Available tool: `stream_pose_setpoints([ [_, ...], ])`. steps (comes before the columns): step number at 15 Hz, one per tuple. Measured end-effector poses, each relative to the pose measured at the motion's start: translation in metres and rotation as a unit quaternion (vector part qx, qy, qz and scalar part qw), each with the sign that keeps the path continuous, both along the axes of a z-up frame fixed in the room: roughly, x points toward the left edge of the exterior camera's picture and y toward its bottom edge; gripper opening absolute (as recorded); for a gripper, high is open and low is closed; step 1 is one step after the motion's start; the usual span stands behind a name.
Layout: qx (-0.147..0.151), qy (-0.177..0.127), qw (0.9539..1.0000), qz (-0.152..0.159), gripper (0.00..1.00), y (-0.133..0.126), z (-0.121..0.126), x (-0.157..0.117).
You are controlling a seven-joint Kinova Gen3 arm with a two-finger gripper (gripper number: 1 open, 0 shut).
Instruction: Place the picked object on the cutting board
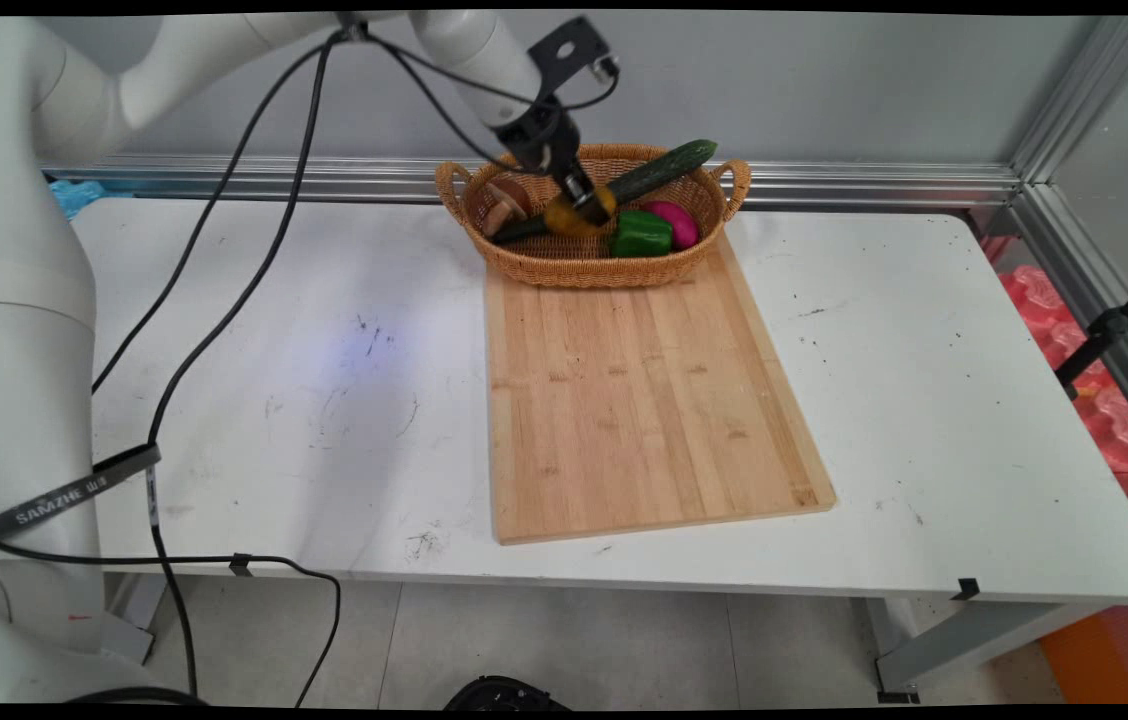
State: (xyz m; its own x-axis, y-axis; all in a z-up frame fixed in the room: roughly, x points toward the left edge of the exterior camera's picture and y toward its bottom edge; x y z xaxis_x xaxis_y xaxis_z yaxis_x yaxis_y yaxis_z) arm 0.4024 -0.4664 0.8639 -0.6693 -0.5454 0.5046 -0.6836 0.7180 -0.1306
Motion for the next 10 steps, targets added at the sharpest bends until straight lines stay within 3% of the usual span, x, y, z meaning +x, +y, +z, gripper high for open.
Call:
stream_pose_setpoints([
  [5, -0.011, 0.017, 0.9988, -0.045, 0.0, 0.023, 0.04, -0.05],
  [10, -0.011, 0.029, 0.9966, -0.076, 0.0, 0.062, 0.044, -0.096],
])
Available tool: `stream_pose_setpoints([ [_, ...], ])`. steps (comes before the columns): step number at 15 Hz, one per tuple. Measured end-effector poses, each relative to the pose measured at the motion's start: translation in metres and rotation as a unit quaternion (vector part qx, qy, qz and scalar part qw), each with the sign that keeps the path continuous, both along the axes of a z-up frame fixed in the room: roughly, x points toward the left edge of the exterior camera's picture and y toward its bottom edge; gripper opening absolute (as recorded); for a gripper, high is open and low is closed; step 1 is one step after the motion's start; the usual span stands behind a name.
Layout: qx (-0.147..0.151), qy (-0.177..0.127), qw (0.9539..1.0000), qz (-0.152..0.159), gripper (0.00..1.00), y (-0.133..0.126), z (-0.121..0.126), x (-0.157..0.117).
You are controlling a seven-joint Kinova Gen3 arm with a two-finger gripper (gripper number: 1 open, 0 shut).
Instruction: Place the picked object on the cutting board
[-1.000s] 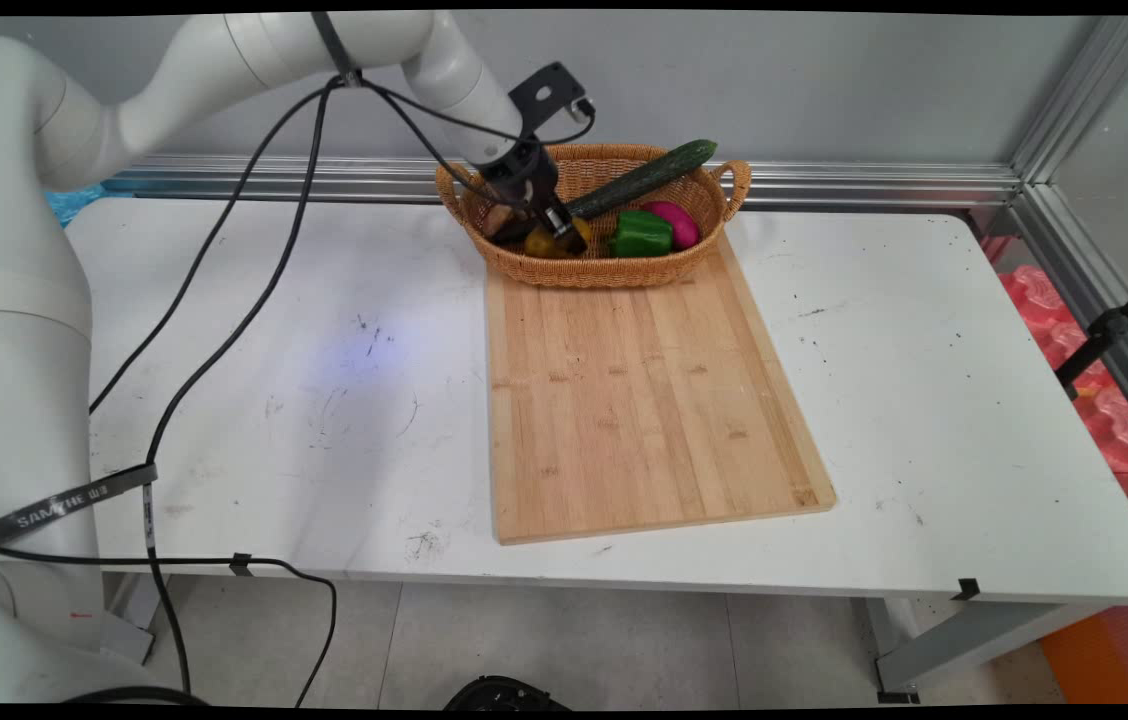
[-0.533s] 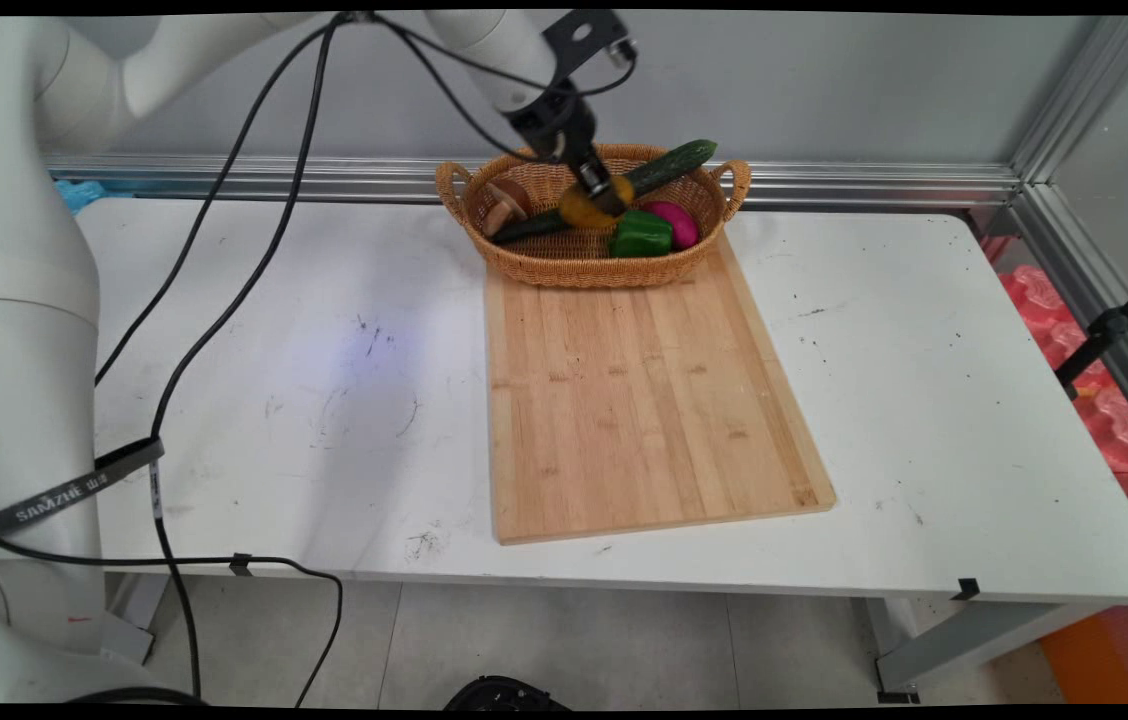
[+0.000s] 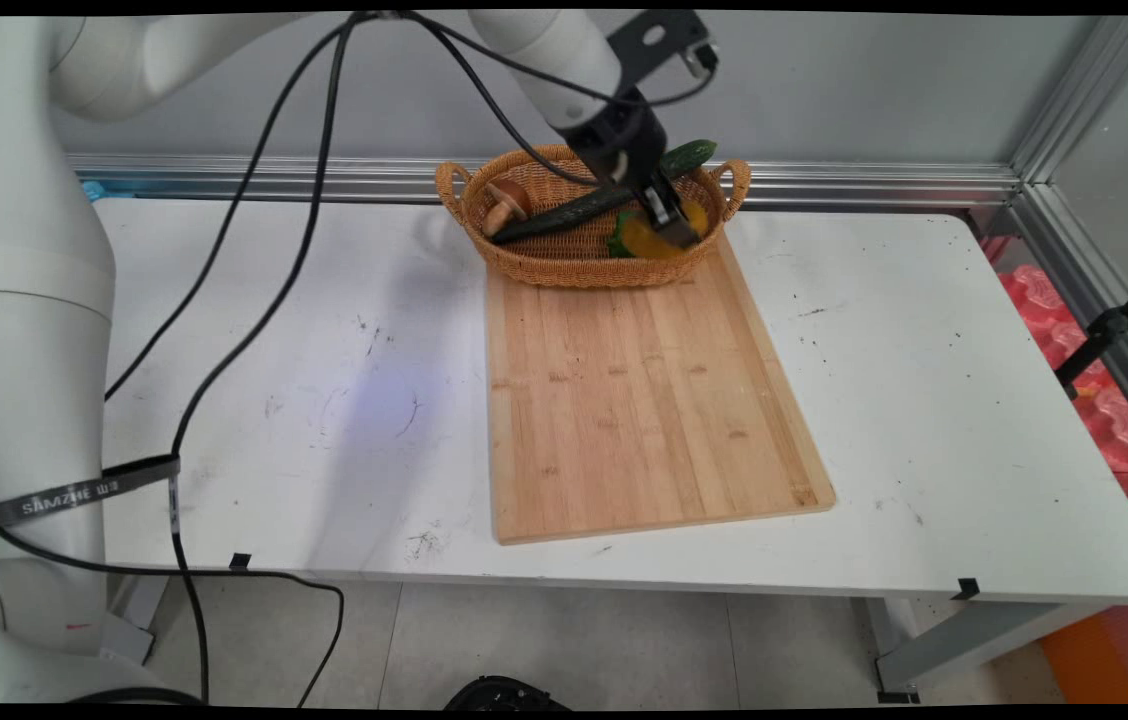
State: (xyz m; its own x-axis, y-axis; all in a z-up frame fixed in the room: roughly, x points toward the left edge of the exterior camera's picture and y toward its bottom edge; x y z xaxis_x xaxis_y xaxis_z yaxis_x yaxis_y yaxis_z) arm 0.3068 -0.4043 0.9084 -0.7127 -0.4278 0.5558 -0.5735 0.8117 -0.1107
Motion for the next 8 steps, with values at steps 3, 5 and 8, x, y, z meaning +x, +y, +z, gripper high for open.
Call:
stream_pose_setpoints([
  [3, -0.002, 0.007, 0.9997, -0.024, 0.0, 0.027, -0.009, -0.026],
  [5, -0.001, 0.012, 0.9992, -0.037, 0.0, 0.043, -0.019, -0.039],
  [8, 0.003, 0.016, 0.9984, -0.054, 0.0, 0.064, -0.037, -0.055],
])
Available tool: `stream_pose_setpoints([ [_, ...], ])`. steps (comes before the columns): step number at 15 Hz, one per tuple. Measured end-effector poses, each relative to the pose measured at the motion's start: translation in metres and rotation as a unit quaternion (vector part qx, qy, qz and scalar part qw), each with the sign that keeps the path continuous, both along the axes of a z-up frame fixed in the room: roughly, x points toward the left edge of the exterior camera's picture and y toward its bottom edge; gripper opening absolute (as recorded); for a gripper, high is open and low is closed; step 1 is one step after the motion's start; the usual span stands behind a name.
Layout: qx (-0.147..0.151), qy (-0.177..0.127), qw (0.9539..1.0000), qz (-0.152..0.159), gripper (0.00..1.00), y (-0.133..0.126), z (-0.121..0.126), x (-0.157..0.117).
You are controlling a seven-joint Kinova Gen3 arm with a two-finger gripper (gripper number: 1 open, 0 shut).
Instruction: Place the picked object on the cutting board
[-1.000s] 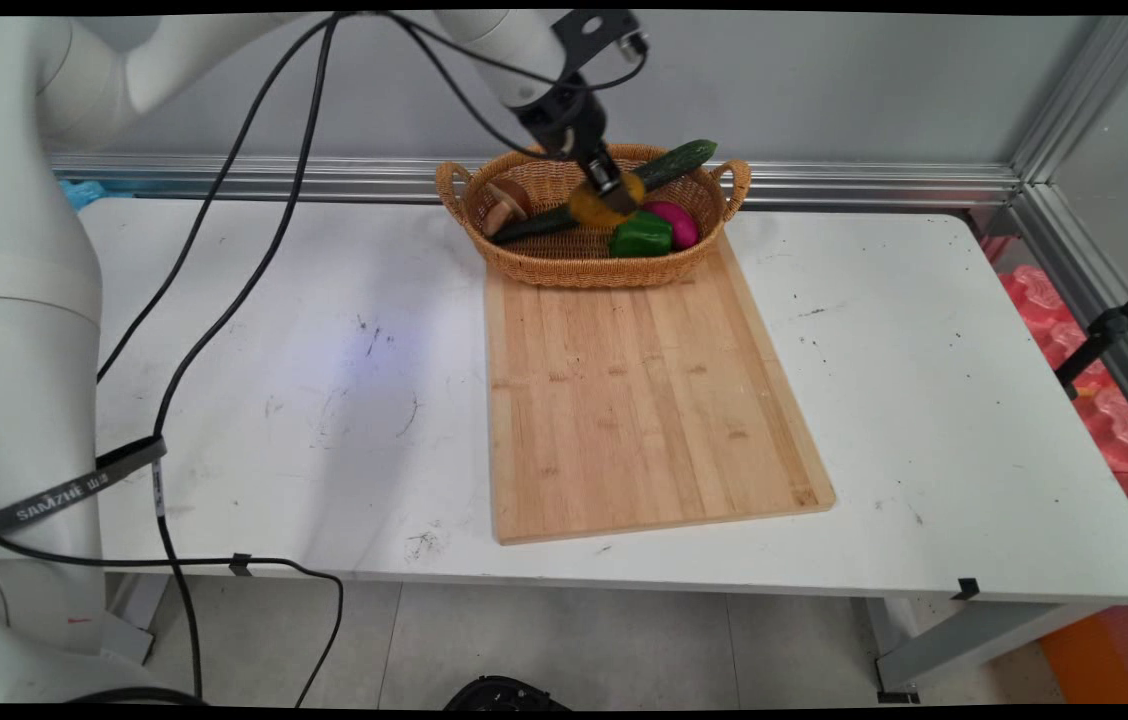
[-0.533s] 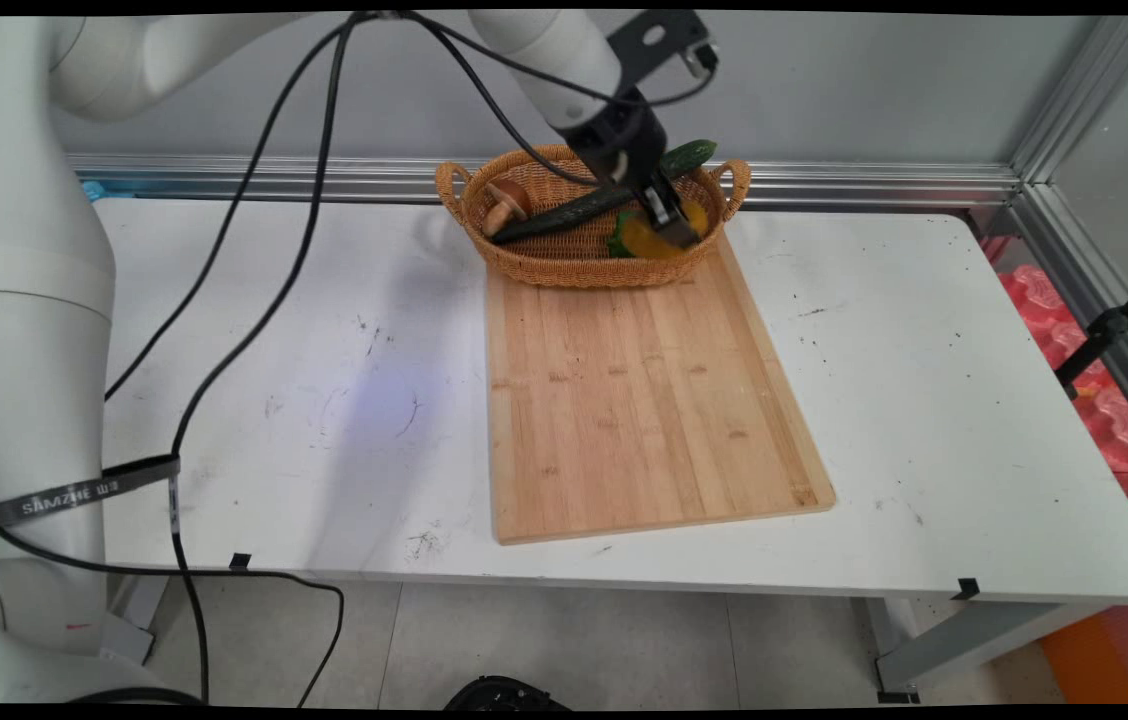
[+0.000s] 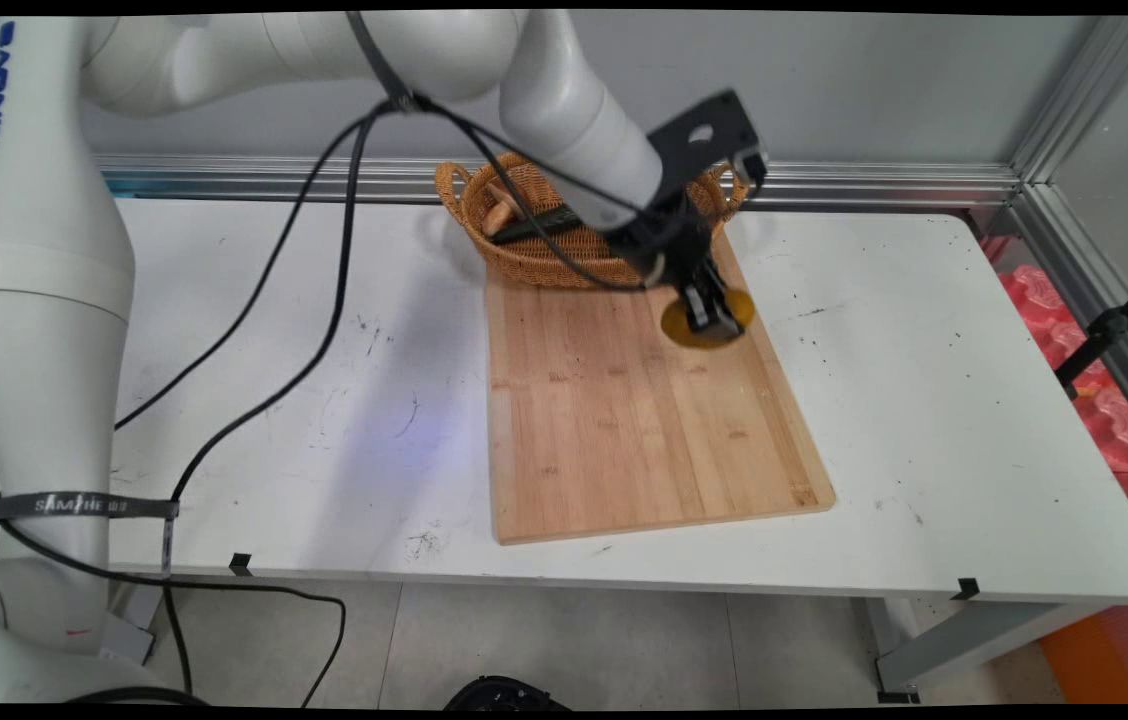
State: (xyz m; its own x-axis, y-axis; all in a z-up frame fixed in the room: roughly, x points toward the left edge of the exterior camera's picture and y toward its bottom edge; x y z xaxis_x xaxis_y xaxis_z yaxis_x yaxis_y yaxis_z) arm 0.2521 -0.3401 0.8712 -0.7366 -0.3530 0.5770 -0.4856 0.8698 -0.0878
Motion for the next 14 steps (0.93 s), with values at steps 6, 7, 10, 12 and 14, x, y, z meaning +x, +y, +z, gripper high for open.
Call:
stream_pose_setpoints([
  [6, 0.01, 0.004, 0.9999, -0.004, 0.0, 0.018, -0.032, -0.018],
  [7, 0.011, 0.004, 0.9999, -0.003, 0.0, 0.019, -0.036, -0.02],
  [10, 0.008, 0.002, 1.0, 0.005, 0.0, 0.016, -0.046, -0.022],
  [12, 0.002, -0.002, 0.9999, 0.01, 0.0, 0.009, -0.054, -0.022],
  [14, -0.004, -0.006, 0.9999, 0.015, 0.0, 0.001, -0.06, -0.022],
])
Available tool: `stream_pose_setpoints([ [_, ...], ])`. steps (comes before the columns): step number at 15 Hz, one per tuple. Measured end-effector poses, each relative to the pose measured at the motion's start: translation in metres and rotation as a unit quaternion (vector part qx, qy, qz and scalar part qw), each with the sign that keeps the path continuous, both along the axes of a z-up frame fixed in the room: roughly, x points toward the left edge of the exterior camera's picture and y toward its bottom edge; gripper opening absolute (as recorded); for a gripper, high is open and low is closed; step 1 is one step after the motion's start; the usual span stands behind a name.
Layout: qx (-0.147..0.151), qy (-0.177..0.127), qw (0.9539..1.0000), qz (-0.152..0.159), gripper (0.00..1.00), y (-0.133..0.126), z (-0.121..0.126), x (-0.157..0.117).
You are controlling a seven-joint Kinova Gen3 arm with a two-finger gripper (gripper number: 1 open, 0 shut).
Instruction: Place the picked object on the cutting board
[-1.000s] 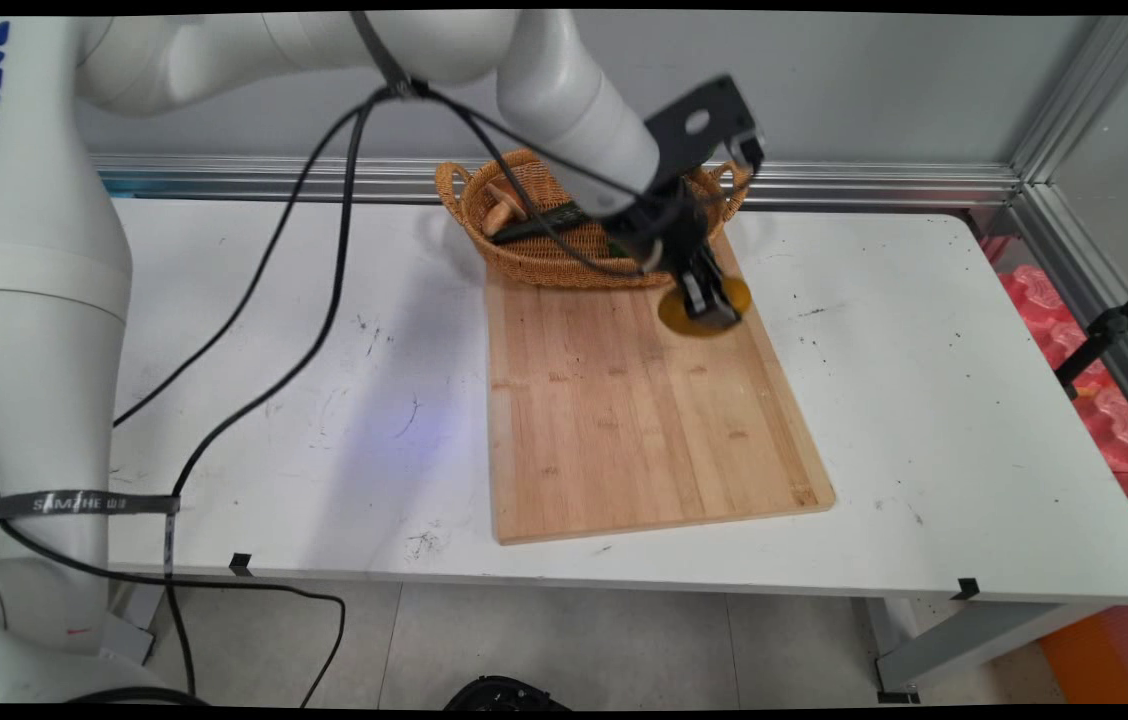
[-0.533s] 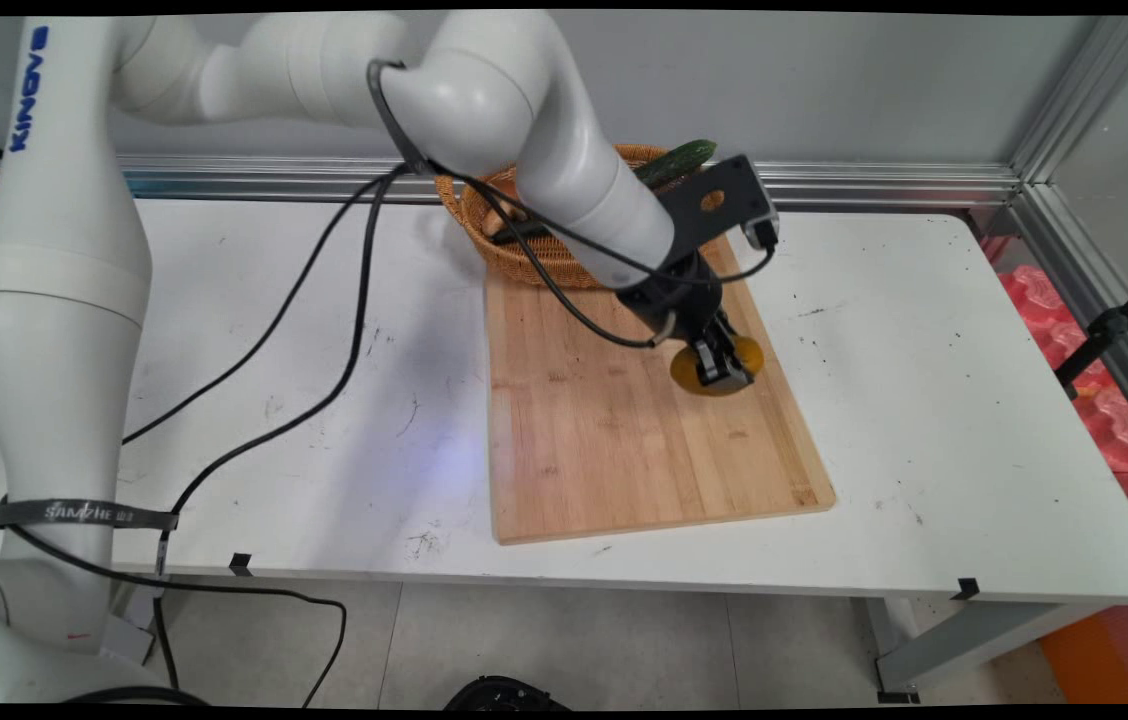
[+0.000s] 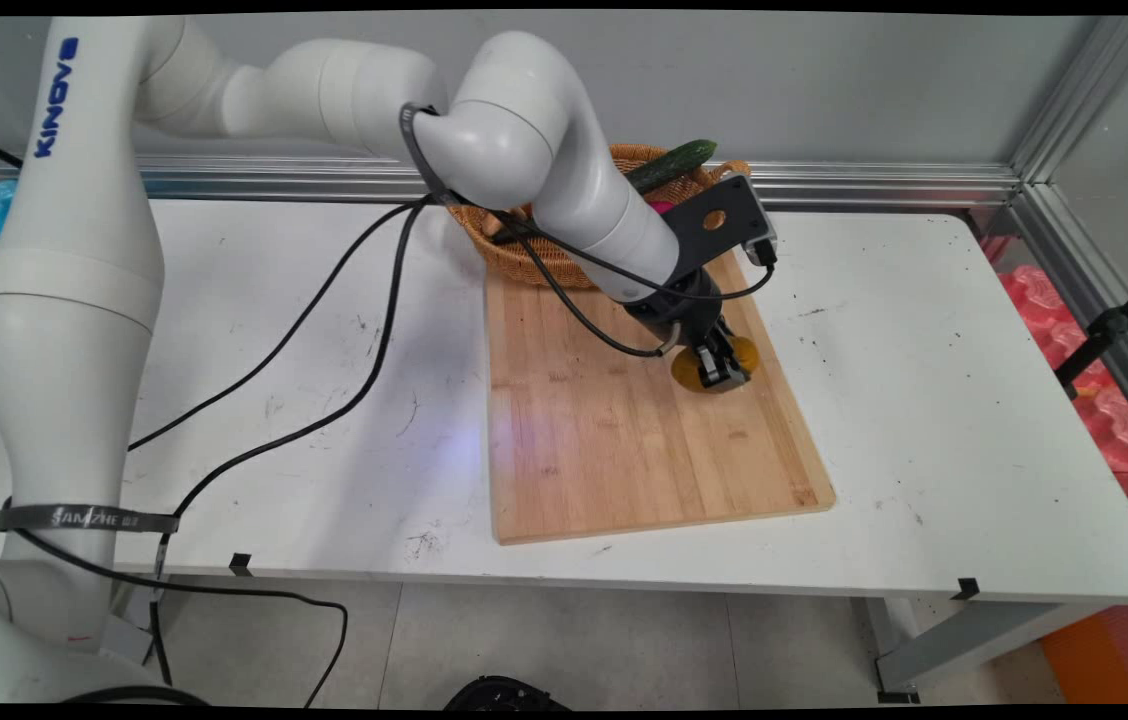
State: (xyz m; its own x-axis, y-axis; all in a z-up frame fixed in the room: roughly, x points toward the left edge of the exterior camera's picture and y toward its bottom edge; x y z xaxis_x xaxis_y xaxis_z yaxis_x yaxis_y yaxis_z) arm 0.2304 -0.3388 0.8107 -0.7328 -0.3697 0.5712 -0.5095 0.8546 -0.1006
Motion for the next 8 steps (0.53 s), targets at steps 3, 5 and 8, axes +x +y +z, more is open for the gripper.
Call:
stream_pose_setpoints([
  [3, -0.008, -0.009, 0.9999, 0.005, 0.0, -0.011, -0.009, 0.002],
  [5, -0.013, -0.014, 0.9998, 0.006, 0.0, -0.018, -0.014, 0.004],
  [8, -0.019, -0.02, 0.9996, 0.003, 0.0, -0.026, -0.02, 0.006],
])
